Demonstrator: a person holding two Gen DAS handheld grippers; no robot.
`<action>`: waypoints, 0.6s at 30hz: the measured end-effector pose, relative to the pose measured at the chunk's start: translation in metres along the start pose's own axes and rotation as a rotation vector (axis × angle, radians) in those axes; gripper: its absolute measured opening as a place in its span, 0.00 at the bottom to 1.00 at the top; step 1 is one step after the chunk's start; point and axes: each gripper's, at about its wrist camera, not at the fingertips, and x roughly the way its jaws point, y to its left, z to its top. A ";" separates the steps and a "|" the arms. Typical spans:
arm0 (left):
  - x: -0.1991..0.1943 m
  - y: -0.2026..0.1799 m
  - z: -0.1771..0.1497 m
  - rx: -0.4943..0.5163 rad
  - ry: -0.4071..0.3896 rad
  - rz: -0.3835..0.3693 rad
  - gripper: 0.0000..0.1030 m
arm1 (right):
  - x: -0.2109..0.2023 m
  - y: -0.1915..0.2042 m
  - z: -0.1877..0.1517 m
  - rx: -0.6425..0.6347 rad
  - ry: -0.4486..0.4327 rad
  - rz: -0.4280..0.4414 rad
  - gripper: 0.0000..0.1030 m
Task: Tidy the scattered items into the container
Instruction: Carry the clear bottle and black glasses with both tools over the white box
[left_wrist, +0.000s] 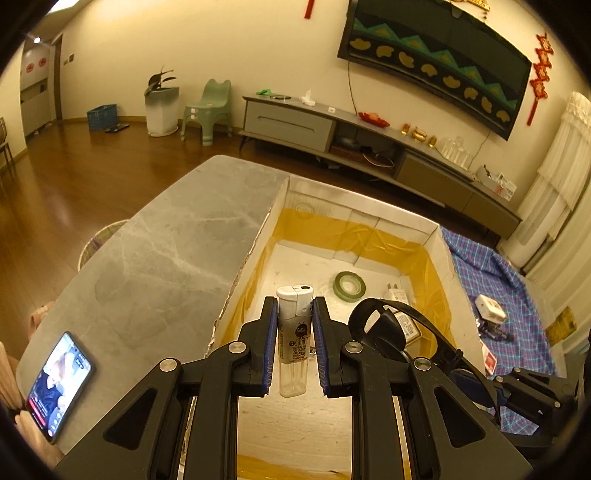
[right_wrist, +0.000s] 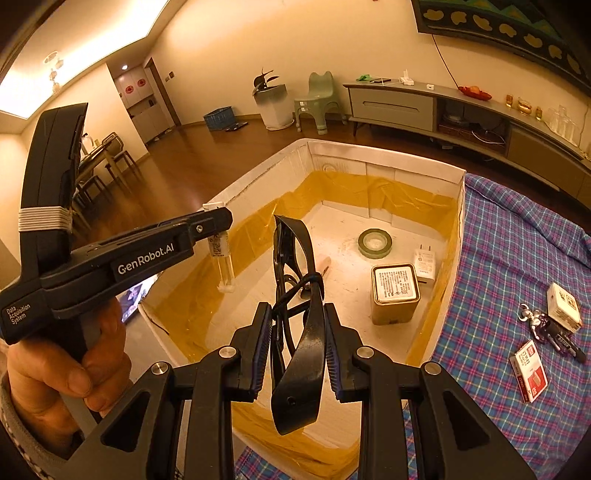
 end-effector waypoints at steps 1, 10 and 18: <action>0.001 0.001 0.000 -0.002 0.003 -0.004 0.19 | 0.001 0.000 0.000 -0.003 0.002 -0.003 0.28; 0.006 0.001 0.000 0.002 0.019 -0.011 0.19 | 0.009 0.003 0.002 -0.018 0.013 -0.021 0.28; 0.011 -0.003 -0.001 0.027 0.035 -0.004 0.19 | 0.018 0.004 0.002 -0.034 0.049 -0.054 0.28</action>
